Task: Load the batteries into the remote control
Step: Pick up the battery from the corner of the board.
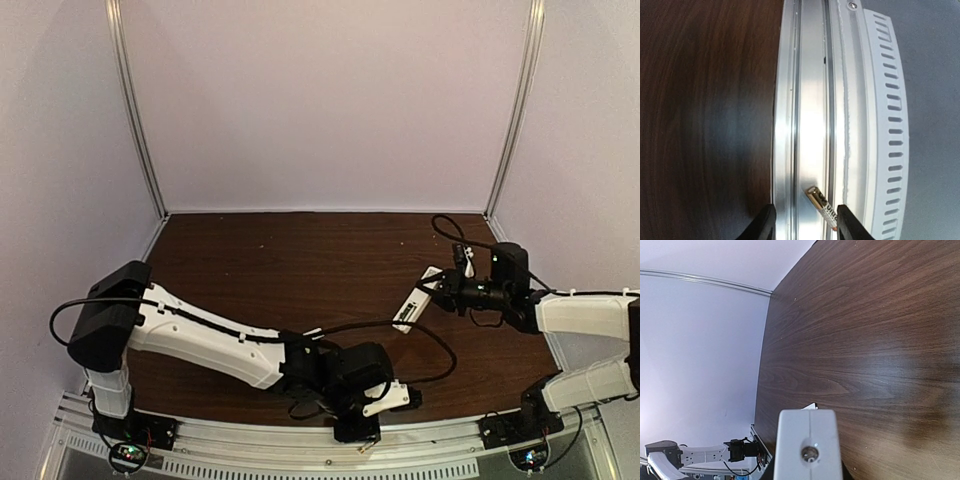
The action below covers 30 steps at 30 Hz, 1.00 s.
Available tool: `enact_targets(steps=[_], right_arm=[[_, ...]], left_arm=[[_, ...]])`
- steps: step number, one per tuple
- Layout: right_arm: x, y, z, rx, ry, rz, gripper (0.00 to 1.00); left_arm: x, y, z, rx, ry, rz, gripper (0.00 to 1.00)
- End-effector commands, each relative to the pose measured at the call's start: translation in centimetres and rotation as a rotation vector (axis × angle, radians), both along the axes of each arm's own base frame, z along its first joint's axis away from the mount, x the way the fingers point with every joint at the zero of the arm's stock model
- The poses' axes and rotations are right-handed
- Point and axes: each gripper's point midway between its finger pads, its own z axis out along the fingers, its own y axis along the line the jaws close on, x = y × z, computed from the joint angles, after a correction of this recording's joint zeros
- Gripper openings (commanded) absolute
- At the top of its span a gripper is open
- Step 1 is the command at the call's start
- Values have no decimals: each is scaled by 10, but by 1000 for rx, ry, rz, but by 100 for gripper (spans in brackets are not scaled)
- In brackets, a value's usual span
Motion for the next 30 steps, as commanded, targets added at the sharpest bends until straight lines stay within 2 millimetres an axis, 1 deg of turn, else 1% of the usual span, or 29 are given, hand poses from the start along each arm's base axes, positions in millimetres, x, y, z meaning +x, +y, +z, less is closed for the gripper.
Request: enact_targets(steps=[1, 3, 8, 11, 14, 18, 19, 20, 24, 27, 28, 29, 30], right_arm=[[-7, -5, 1, -16, -17, 7, 0], [-9, -6, 2, -16, -19, 5, 0], [-13, -8, 3, -15, -20, -2, 0], [-16, -10, 5, -15, -23, -4, 0], [-18, -10, 7, -12, -27, -4, 0], [-21, -10, 7, 13, -31, -1, 0], [-22, -10, 8, 23, -33, -2, 0], [-22, -9, 8, 29, -33, 0, 0], [-22, -7, 11, 55, -40, 5, 0], [-20, -2, 13, 70, -45, 16, 0], [-20, 0, 14, 80, -49, 18, 0], [-19, 3, 15, 91, -52, 25, 0], [-19, 7, 17, 97, -58, 33, 0]], left_arm=[[-13, 3, -11, 44, -36, -45, 44], [-15, 6, -19, 78, -59, -43, 44], [-20, 11, -30, 131, -85, -40, 45], [-17, 15, -40, 170, -101, -19, 41], [-13, 18, -45, 199, -118, 8, 34], [-6, 21, -46, 223, -142, 44, 24], [0, 22, -47, 232, -172, 66, 21], [2, 23, -46, 239, -180, 76, 19], [7, 29, -46, 269, -174, 102, 8], [11, 29, -33, 248, -142, 133, 0], [13, 29, -25, 228, -125, 149, 0], [20, 29, -14, 200, -114, 179, 0], [22, 28, -1, 168, -72, 192, 0]])
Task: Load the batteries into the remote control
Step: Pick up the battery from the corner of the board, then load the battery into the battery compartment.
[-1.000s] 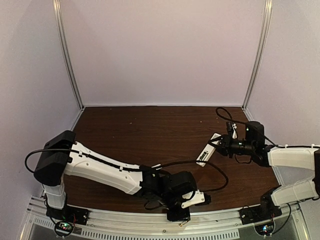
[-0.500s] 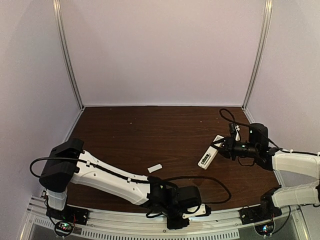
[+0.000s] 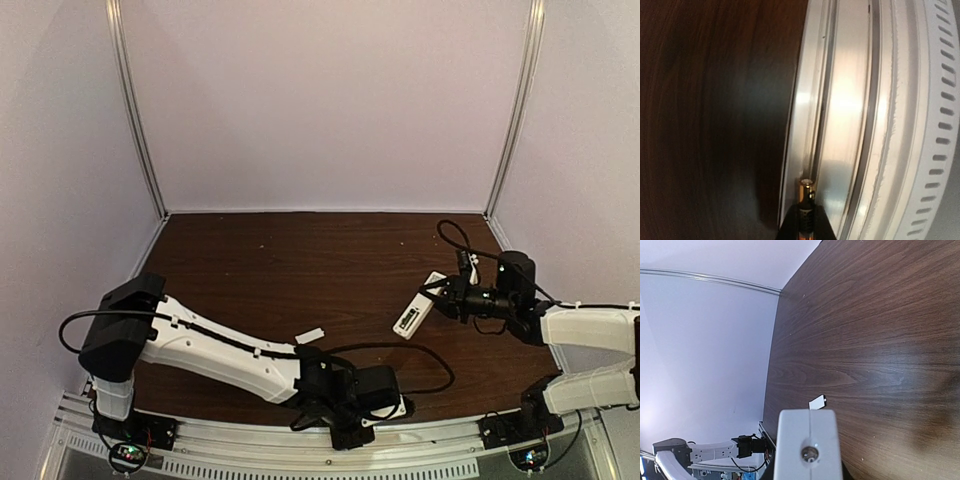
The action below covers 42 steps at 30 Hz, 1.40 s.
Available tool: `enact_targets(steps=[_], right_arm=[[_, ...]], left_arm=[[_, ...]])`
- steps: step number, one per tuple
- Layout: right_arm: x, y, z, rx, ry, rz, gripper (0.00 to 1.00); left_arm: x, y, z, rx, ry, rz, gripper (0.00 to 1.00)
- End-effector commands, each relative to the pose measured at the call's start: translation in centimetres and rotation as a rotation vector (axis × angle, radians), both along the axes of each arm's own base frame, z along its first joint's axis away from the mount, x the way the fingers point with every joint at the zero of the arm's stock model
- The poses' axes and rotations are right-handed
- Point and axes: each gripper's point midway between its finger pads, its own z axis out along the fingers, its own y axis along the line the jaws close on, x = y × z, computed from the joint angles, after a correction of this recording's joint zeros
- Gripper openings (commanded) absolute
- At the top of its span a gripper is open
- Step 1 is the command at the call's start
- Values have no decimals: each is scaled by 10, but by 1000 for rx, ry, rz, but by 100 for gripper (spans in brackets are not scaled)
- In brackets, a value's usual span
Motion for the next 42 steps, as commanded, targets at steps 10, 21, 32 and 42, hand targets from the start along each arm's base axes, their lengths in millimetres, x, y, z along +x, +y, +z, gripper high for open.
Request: enact_targets(steps=[10, 21, 32, 42], right_arm=[[4, 44, 22, 152, -62, 66, 0], [1, 81, 26, 249, -49, 100, 0], [-4, 98, 25, 280, -33, 126, 0], [-6, 103, 22, 302, -22, 138, 0]], left_arm=[[115, 27, 161, -339, 137, 417, 0], [139, 10, 169, -274, 215, 513, 0], [147, 8, 141, -173, 217, 549, 0], [165, 20, 132, -144, 212, 611, 0]])
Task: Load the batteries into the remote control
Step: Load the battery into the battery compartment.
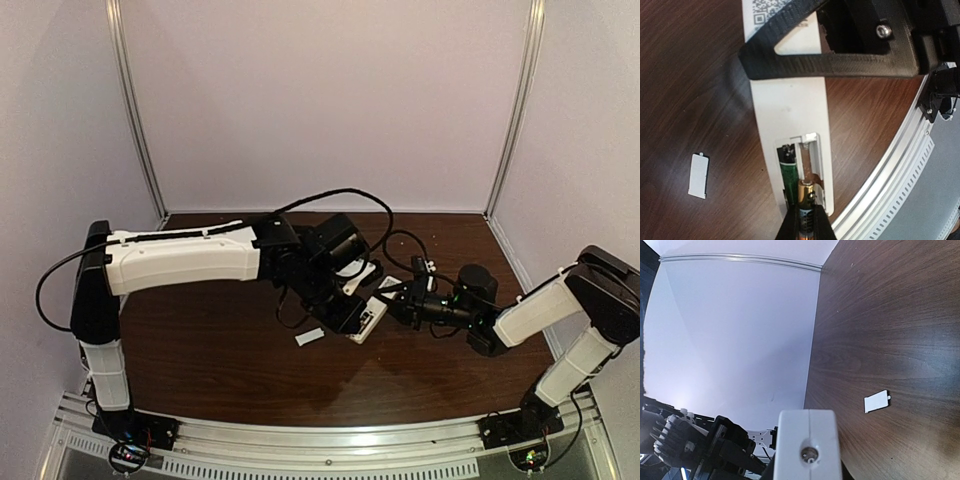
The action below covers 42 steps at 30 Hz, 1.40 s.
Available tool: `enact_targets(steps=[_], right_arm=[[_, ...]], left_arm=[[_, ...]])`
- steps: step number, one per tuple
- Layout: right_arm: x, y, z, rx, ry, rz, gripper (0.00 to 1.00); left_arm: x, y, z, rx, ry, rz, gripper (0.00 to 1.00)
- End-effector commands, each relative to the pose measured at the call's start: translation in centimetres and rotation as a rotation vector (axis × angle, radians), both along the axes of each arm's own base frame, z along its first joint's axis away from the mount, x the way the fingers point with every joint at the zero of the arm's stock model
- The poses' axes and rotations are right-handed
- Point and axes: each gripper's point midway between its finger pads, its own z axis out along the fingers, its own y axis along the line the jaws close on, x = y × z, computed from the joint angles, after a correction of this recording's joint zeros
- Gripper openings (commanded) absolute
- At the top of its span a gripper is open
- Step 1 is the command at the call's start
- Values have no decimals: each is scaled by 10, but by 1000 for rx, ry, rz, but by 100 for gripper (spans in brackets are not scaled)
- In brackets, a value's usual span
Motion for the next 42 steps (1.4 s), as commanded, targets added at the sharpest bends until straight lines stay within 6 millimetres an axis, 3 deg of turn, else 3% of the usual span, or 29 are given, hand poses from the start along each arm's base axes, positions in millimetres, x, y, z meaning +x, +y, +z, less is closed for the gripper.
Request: enact_targets(steps=[1, 30, 42], right_arm=[[2, 5, 17, 59, -46, -2, 0], [2, 11, 11, 54, -25, -16, 0], [-2, 9, 10, 69, -20, -10, 0]], left_arm=[[8, 0, -2, 15, 3, 24, 0], [15, -10, -23, 42, 97, 103, 2], [20, 0, -22, 70, 90, 126, 21]])
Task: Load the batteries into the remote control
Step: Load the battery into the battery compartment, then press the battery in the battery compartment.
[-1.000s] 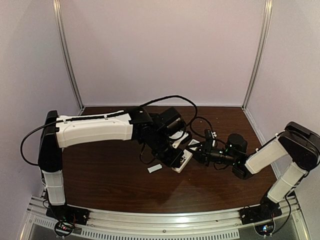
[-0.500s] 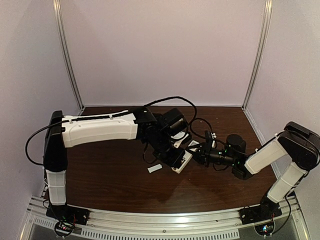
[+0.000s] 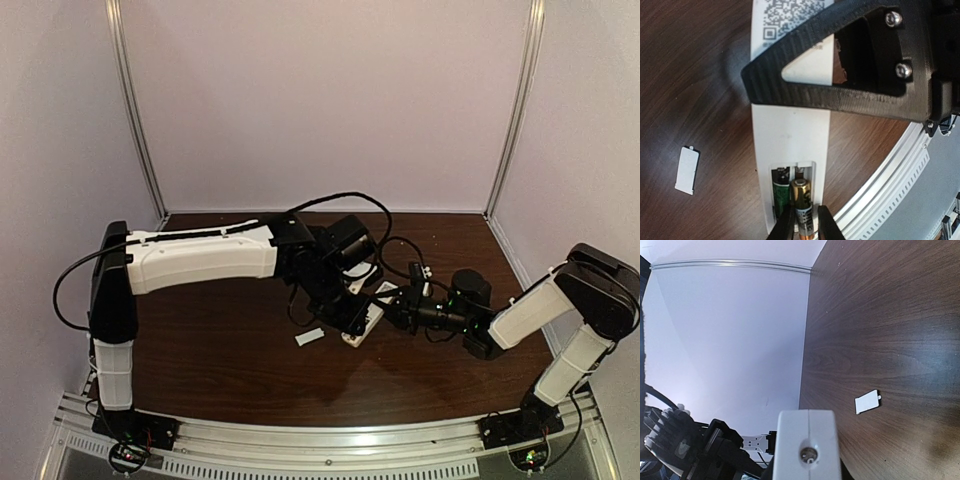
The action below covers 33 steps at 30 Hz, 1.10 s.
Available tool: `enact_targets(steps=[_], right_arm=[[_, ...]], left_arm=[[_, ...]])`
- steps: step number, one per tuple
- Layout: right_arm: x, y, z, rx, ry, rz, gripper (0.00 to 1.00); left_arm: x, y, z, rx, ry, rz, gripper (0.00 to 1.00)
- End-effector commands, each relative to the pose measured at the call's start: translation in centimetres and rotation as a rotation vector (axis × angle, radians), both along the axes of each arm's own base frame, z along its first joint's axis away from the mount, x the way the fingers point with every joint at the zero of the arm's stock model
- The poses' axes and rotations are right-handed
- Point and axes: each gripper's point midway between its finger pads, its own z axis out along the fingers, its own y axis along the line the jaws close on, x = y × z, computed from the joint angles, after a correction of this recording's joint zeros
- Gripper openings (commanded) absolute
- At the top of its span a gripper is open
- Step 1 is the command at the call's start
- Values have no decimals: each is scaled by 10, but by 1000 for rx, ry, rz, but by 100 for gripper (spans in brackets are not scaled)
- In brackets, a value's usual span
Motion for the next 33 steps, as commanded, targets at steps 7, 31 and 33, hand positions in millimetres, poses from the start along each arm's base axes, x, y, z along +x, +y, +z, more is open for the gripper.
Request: enact_targets(steps=[7, 31, 33], right_arm=[[-5, 2, 24, 91, -50, 19, 0], [-19, 10, 45, 113, -82, 133, 0], [-22, 12, 45, 107, -80, 154, 0]], left_arm=[[18, 8, 12, 1, -43, 24, 29], [-20, 57, 122, -469, -636, -474, 45], [-34, 58, 117, -484, -672, -610, 46]])
